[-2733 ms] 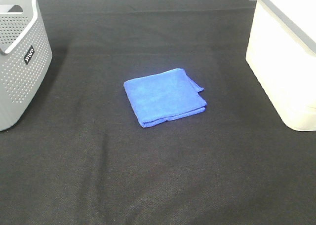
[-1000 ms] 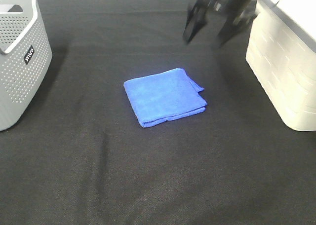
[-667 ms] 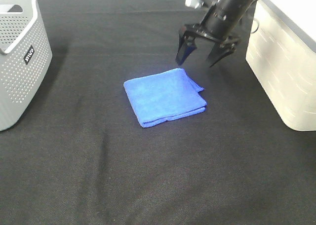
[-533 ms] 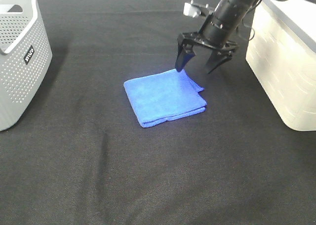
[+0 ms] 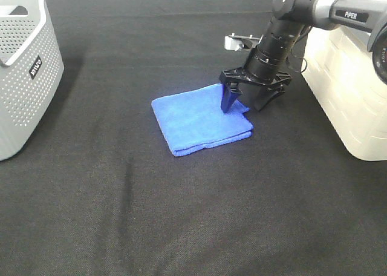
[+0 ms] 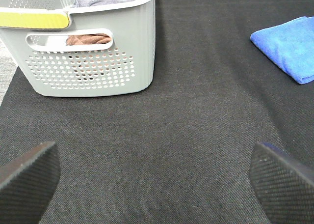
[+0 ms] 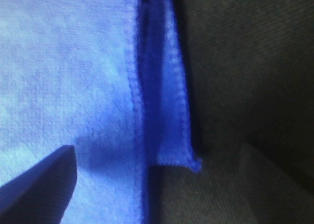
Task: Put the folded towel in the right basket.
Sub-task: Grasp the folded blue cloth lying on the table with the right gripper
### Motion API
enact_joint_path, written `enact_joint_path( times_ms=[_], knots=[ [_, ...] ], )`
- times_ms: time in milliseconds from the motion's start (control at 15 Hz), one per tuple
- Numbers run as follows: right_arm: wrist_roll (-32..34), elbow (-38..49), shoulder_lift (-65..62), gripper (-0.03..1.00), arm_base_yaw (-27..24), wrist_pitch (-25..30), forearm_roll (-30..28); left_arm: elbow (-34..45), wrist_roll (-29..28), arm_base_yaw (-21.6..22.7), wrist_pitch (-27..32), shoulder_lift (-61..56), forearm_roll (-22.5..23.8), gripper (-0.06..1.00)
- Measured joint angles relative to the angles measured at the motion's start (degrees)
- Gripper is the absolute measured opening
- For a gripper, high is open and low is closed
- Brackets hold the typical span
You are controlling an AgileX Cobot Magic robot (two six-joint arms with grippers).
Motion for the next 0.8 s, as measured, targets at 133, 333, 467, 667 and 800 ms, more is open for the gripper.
enact_joint_path(
  times_ms=[133, 333, 467, 667, 800],
  knots=[
    [0.0, -0.2, 0.5, 0.88, 0.0, -0.4, -0.1, 0.0, 0.0, 0.0, 0.0, 0.0, 0.0, 0.97],
    [0.0, -0.7, 0.9, 0.88, 0.0, 0.2, 0.0, 0.0, 0.0, 0.0, 0.0, 0.0, 0.0, 0.97],
    [0.0, -0.7, 1.2, 0.87, 0.1, 0.5, 0.4, 0.0, 0.0, 0.0, 0.0, 0.0, 0.0, 0.97],
    [1.3, -1.5, 2.4, 0.86, 4.6, 0.2, -0.1, 0.0, 0.0, 0.0, 0.0, 0.0, 0.0, 0.97],
    [1.4, -1.8, 3.2, 0.84, 9.2, -0.9, 1.3, 0.0, 0.0, 0.0, 0.0, 0.0, 0.0, 0.97]
  ],
)
